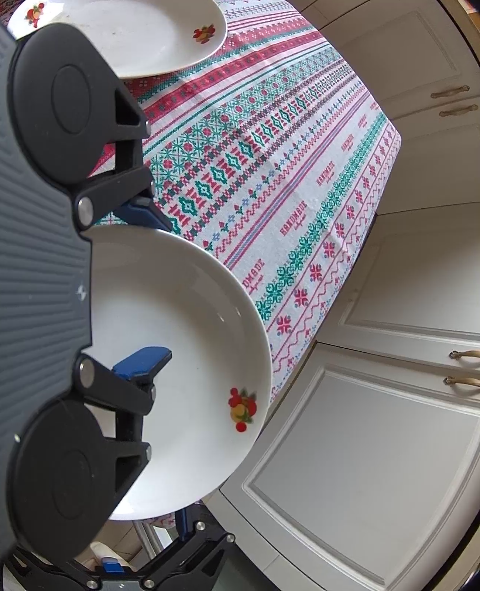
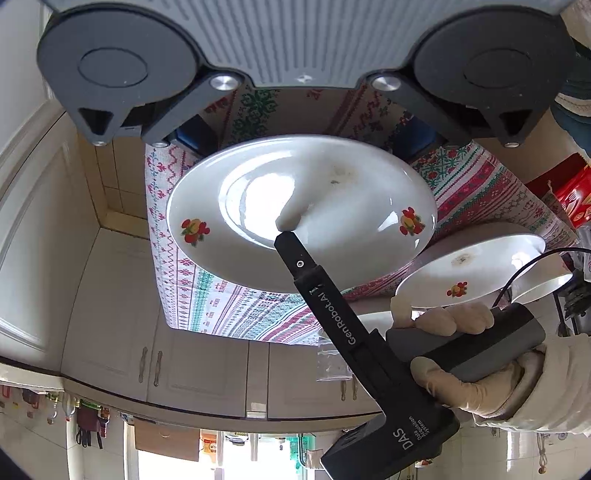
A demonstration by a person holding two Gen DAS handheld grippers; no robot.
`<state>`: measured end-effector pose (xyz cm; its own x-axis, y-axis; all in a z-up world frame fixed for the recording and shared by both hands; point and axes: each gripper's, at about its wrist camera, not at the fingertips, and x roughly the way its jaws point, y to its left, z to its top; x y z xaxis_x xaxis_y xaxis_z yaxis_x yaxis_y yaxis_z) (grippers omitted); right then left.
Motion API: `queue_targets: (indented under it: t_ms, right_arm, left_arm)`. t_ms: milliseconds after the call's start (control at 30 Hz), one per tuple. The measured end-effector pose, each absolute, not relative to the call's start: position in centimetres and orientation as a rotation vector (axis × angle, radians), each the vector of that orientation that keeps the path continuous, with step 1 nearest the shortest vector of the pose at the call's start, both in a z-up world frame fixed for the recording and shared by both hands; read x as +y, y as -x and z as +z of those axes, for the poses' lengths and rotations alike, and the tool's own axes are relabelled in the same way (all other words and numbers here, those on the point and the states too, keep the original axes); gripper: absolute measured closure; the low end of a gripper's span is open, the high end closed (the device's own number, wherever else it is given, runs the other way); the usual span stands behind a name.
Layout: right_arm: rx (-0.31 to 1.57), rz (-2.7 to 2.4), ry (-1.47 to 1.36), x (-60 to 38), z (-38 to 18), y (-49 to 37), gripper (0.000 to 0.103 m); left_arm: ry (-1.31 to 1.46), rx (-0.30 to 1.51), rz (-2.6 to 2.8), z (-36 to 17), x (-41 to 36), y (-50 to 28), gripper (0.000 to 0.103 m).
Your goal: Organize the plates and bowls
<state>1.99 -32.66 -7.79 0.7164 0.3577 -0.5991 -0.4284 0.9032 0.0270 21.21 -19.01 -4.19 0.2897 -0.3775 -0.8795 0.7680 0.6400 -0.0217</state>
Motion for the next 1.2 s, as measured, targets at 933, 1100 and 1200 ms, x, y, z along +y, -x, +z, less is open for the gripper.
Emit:
queue_targets:
  t_ms: [933,1100,1200]
  right_arm:
    - [0.639,0.447,0.198,-32.4,-6.4,-5.4,0.001]
    - [0.65,0.453,0.175,-32.8,-6.5,-7.0,0.001]
    - [0.657,0.452,0.174,-32.8,-6.7,-7.5,0.001]
  left_arm:
    - [-0.405,0.938,-0.752,-3.0,-18.1,-25.3,0.038]
    - [-0.402,0.911,-0.751,-3.0,-18.2,-26.5,0.038]
    - [-0.402,0.908,-0.763,-2.9,-18.3,-26.9,0.038]
